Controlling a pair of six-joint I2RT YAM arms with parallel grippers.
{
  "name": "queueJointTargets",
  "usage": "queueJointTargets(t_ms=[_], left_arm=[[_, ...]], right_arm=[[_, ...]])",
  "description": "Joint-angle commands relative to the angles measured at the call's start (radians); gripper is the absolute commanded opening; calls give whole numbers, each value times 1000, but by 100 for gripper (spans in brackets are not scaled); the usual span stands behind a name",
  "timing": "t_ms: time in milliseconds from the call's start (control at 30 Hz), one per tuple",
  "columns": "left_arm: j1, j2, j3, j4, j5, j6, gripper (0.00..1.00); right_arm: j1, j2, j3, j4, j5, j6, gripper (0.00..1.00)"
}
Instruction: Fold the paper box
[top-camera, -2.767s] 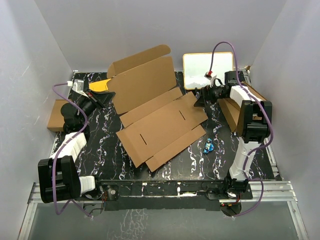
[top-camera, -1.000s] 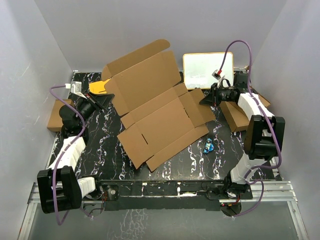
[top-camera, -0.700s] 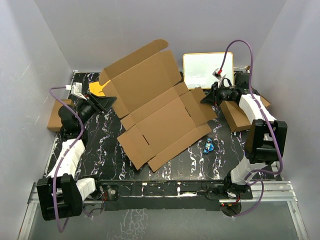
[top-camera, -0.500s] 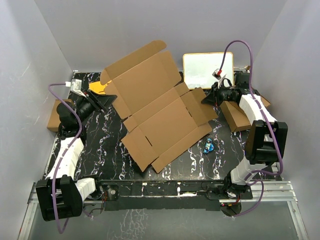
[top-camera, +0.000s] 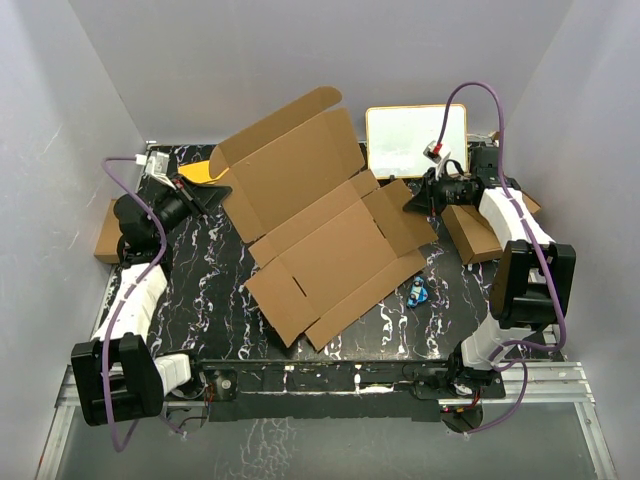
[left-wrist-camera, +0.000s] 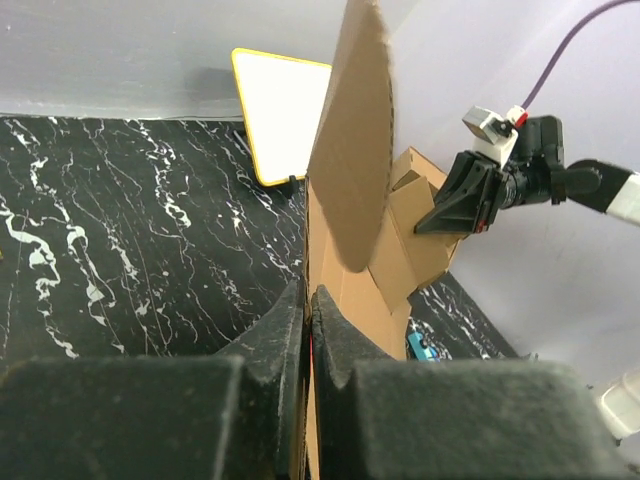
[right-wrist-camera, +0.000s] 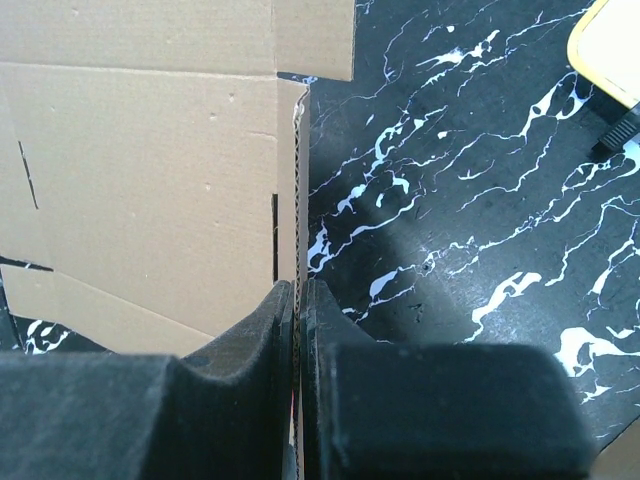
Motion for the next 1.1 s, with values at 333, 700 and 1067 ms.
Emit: queueJointTargets(t_ms=[333,700,1067], left_arm=[[1,33,82,216,136,168,0],[-13,89,85,446,194,116,0],[-35,88,96,480,224,81,0]], right_arm=[[0,-6,235,-172,-13,-174,42],[29,20,327,181,-246,118,100],[80,171,443,397,-343,271,100]])
